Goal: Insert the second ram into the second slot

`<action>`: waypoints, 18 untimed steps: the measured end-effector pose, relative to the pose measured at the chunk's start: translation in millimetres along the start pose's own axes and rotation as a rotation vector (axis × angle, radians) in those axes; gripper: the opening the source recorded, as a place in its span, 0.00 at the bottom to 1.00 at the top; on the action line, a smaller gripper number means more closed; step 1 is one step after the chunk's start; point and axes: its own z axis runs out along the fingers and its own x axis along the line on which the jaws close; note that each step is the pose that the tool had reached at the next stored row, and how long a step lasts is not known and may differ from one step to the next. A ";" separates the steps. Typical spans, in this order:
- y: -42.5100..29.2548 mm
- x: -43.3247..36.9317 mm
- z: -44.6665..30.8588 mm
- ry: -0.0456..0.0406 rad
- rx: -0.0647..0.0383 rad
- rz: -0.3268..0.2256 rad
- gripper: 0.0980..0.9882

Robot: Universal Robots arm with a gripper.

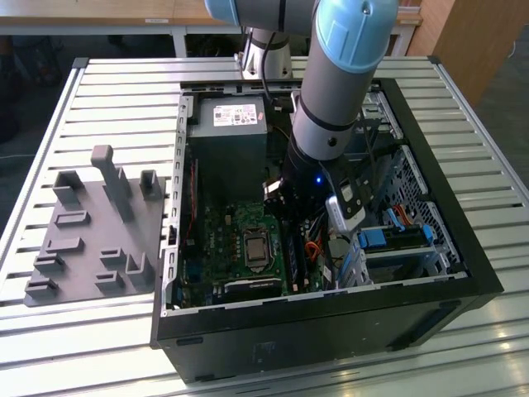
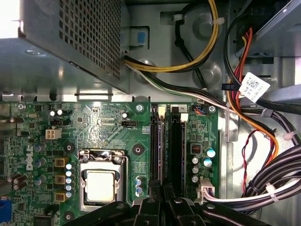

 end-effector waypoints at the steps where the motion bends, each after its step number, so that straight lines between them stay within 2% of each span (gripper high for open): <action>1: 0.0 -0.1 0.0 0.0001 0.000 -0.001 0.04; 18: 0.6 -0.3 -1.6 0.0002 0.001 -0.007 0.04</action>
